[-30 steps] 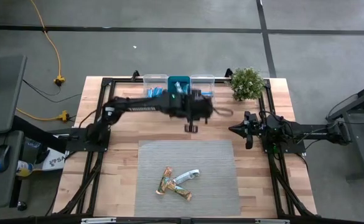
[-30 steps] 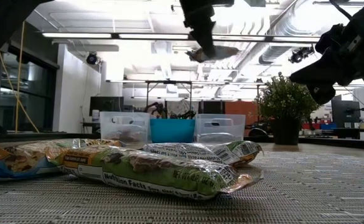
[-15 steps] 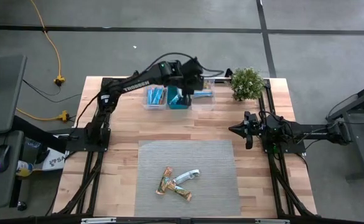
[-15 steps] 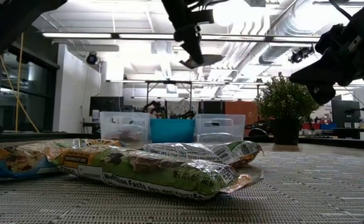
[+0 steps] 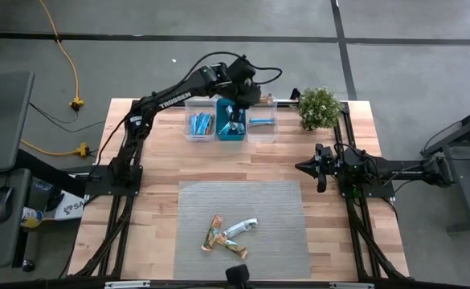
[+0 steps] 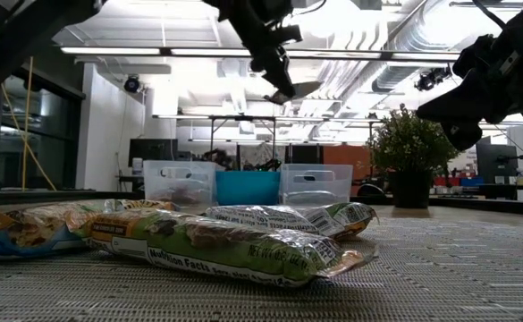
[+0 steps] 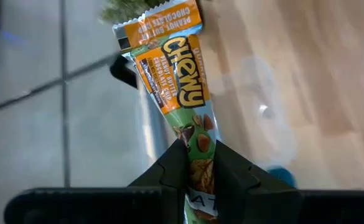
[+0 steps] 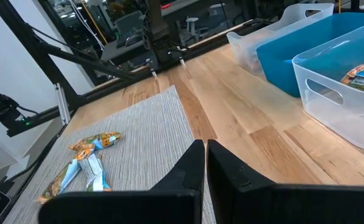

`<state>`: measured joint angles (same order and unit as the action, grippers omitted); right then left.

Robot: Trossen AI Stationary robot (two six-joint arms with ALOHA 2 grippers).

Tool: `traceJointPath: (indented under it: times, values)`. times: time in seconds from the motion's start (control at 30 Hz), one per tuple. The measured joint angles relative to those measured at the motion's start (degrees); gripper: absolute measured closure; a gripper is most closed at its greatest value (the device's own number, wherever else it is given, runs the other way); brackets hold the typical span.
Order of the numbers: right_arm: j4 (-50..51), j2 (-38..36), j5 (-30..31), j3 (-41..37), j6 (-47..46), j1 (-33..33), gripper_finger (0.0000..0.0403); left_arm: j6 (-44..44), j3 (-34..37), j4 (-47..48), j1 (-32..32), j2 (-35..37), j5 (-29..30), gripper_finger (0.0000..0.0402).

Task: Pick and place Granola Bars by type
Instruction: Put the yellow granola bar into the right transparent bin

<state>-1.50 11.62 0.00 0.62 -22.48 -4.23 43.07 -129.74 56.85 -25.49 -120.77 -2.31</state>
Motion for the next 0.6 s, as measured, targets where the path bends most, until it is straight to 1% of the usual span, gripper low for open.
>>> traceJointPath:
  times: [0.1, 0.13, 0.27, 0.43, 0.6]
  values:
    - [0.0, 0.0, 0.0, 0.0, 0.0, 0.0, 0.0402, 0.4, 0.2, -0.2, 0.0, -1.2, -0.4, 0.035]
    - [0.0, 0.0, 0.0, 0.0, 0.0, 0.0, 0.0402, 0.4, 0.1, -1.7, 0.0, -1.9, -0.4, 0.035]
    - [0.0, -0.1, -0.1, 0.0, 0.0, 0.0, 0.0402, 0.2, 0.1, -3.9, 0.0, -4.4, -2.7, 0.035]
    - [0.0, 0.0, 0.0, 0.0, 0.0, 0.0, 0.0402, -1.2, 0.1, -4.4, 0.1, -7.4, -3.6, 0.035]
    - [0.0, 0.0, 0.0, 0.0, 0.0, 0.0, 0.0402, -2.9, 0.2, -4.5, 0.0, -10.1, -6.3, 0.035]
